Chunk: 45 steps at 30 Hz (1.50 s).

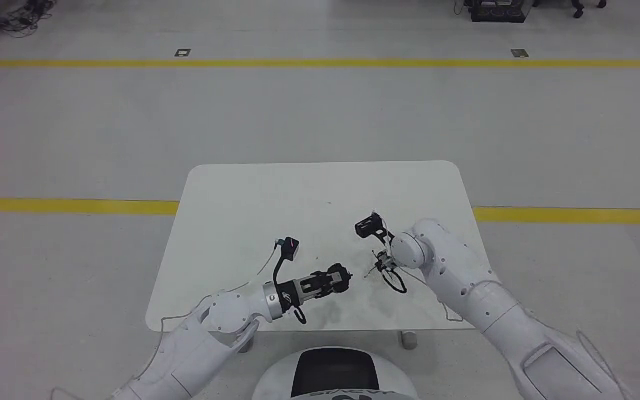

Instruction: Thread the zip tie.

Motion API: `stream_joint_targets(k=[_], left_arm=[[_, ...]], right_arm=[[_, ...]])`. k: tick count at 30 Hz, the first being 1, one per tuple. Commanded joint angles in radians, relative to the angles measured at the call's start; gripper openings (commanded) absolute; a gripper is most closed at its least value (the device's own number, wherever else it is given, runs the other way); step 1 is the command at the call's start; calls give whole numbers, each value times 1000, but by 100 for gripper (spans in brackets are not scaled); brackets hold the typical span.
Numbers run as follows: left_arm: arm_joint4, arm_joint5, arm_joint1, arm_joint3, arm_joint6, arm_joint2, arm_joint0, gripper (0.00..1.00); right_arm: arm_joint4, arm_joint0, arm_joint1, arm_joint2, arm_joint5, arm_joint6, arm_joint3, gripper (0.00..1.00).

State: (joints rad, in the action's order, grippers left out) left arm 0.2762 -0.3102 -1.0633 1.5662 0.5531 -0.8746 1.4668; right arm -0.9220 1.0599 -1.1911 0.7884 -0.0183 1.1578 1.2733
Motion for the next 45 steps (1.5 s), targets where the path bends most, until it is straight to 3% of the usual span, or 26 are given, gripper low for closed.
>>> stream_joint_targets(k=[1, 9, 13, 18, 19, 26, 33, 45], left_arm=[[0, 0, 0, 0, 0, 0, 0, 0], [0, 0, 0, 0, 0, 0, 0, 0], [0, 0, 0, 0, 0, 0, 0, 0], [0, 0, 0, 0, 0, 0, 0, 0], [0, 0, 0, 0, 0, 0, 0, 0], [0, 0, 0, 0, 0, 0, 0, 0], [0, 0, 0, 0, 0, 0, 0, 0], [0, 0, 0, 0, 0, 0, 0, 0]], right_arm=[[-4, 33, 16, 38, -12, 0, 47, 0], [21, 150, 62, 170, -86, -46, 184, 0], [61, 212, 84, 243, -158, -87, 240, 0], [140, 277, 112, 338, -322, -141, 267, 0], [155, 285, 116, 345, -322, -148, 279, 0], [299, 280, 176, 306, -322, -167, 329, 0], [387, 194, 244, 187, -322, -189, 313, 0], [387, 194, 244, 187, -322, -189, 313, 0]])
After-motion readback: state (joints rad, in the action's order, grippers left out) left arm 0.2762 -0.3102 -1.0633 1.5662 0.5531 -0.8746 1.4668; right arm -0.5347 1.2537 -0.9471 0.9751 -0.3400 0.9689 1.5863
